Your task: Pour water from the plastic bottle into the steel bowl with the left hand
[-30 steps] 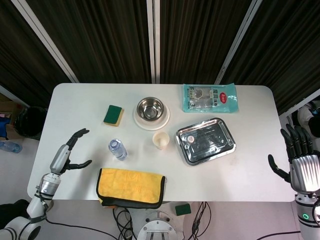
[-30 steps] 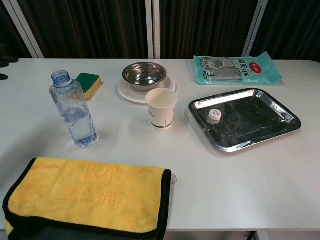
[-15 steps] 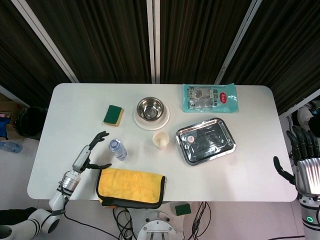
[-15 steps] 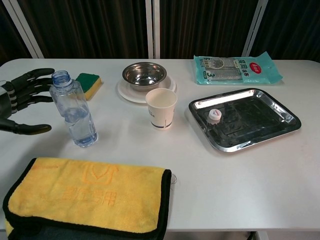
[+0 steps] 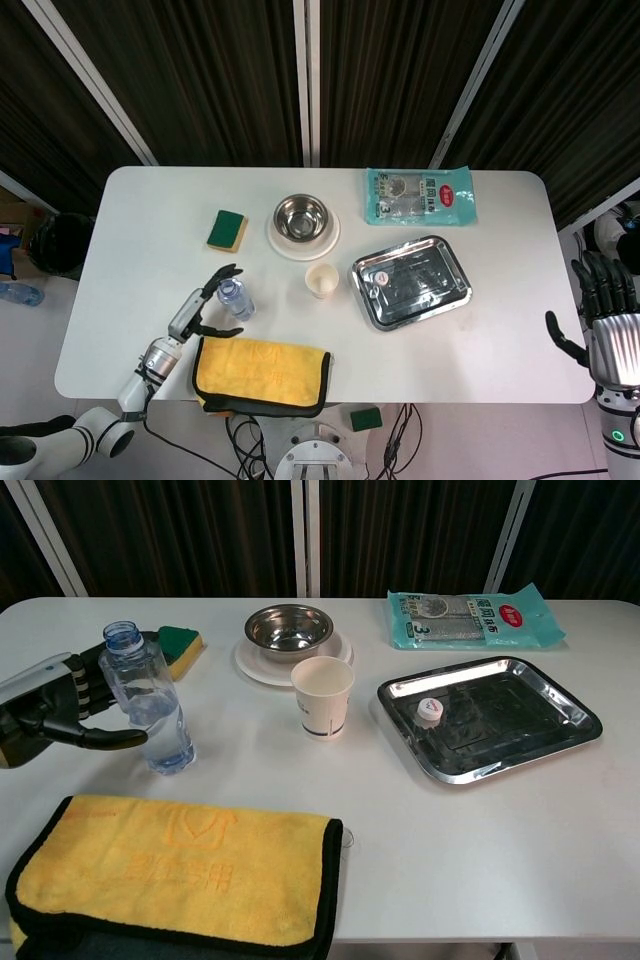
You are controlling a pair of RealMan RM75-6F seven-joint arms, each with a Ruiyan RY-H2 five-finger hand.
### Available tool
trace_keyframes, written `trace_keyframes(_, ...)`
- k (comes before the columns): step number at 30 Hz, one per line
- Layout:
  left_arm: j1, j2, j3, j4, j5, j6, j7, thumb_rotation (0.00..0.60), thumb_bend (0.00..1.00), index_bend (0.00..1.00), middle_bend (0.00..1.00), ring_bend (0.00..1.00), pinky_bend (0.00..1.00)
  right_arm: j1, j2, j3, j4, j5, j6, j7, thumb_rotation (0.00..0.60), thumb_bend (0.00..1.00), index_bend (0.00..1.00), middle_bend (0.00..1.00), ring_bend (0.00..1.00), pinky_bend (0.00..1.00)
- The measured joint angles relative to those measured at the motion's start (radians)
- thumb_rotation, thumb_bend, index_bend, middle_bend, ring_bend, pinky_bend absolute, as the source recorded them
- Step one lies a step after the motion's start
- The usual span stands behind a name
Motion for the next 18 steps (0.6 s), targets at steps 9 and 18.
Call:
trace_keyframes(9,-0.021,-0.037,-0.01,0.034,-0.022,-0.03,-0.049,0.6,0.08,0.11,0.18,0.1,0.2,0.001,0.0,0.001,0.004,0.009,-0.009,0.004,0.6,0.35,0.0,0.0,0.0,0.0)
trace_keyframes(18,-0.04,-0.084,-0.017,0.075,-0.041,-0.062,-0.098,0.6,0.08,0.2,0.24,0.14,0.21,-0.001,0.001,0.004,0.011,0.018,-0.009,0.012,0.6,0.35,0.0,0.0,0.0,0.0)
